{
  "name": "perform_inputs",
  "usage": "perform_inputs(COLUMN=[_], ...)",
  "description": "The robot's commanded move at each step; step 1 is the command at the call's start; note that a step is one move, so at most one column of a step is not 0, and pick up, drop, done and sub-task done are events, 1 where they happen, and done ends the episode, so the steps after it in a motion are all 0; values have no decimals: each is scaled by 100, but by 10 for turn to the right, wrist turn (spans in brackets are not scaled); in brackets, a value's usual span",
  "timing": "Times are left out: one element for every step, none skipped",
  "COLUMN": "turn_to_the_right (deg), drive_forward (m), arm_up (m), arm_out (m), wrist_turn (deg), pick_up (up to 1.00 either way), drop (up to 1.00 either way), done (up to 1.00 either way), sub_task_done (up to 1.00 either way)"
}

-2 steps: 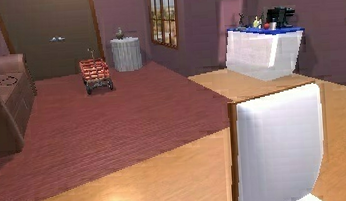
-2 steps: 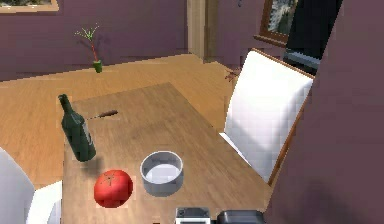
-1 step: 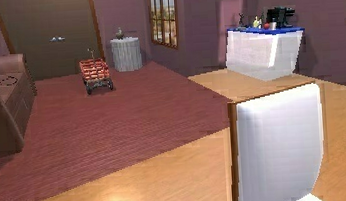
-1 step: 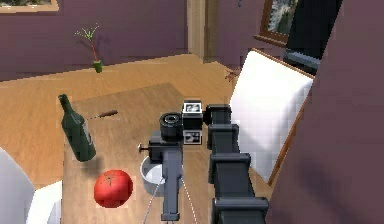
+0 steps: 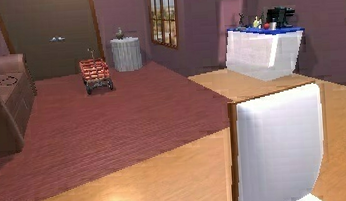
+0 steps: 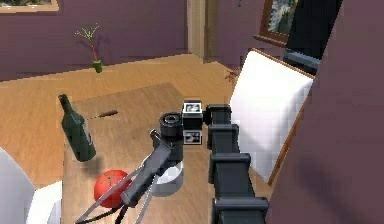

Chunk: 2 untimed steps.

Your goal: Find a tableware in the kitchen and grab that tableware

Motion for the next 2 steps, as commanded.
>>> perform_inputs(turn_to_the_right=[0, 0], drive_forward=[0, 0], arm_up=[0, 0], arm_out=[0, 0], wrist_turn=[450, 450], pick_up=[0, 0], drop=[0, 0], done=[0, 0], sub_task_done=[0, 0])
